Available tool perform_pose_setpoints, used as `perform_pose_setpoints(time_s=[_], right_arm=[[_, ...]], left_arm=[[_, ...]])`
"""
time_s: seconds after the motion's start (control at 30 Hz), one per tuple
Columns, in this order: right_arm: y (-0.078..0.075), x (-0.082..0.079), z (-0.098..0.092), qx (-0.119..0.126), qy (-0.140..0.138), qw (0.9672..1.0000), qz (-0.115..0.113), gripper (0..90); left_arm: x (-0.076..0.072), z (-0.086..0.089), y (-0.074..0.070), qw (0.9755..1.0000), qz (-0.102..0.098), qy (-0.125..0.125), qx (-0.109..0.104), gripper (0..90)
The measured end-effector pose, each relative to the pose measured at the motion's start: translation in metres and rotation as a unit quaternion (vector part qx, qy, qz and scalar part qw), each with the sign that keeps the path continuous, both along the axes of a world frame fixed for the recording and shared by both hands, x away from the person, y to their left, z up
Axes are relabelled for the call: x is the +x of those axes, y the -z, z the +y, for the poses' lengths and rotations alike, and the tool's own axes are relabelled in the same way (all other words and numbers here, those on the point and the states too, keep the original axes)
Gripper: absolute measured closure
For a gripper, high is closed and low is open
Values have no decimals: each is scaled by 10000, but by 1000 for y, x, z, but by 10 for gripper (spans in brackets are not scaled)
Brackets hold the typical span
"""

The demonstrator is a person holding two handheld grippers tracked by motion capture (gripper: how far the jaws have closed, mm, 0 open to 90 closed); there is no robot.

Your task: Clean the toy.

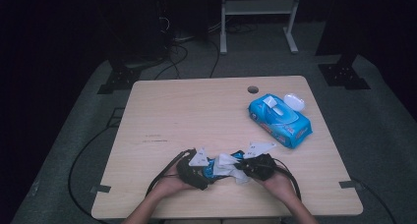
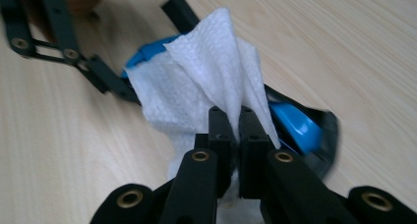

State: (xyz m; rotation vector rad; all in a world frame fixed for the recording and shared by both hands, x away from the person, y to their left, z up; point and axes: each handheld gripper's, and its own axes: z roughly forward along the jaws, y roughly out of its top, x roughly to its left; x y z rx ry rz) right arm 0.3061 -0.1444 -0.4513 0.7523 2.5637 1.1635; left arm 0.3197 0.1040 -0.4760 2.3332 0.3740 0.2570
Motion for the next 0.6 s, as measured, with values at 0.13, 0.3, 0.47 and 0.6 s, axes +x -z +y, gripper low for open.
perform_pose_setpoints(time_s=[0.13,0.3,0.47,0.6], right_arm=[[-1,-1,6,-88,-169,9998,-72,863],[0,9,-12,-152,250,9996,-27,864],[-1,15,-9,-349,417,9982,-269,865],[-2,17,-1,-158,467,9985,-240,869]], left_arm=[[-1,-2,-1,10000,4,-70,25,248],[-2,-6,-1,9997,-134,-184,57,249],[2,-10,-1,9993,-143,-355,41,251],[3,-12,0,9988,-180,-465,15,250]])
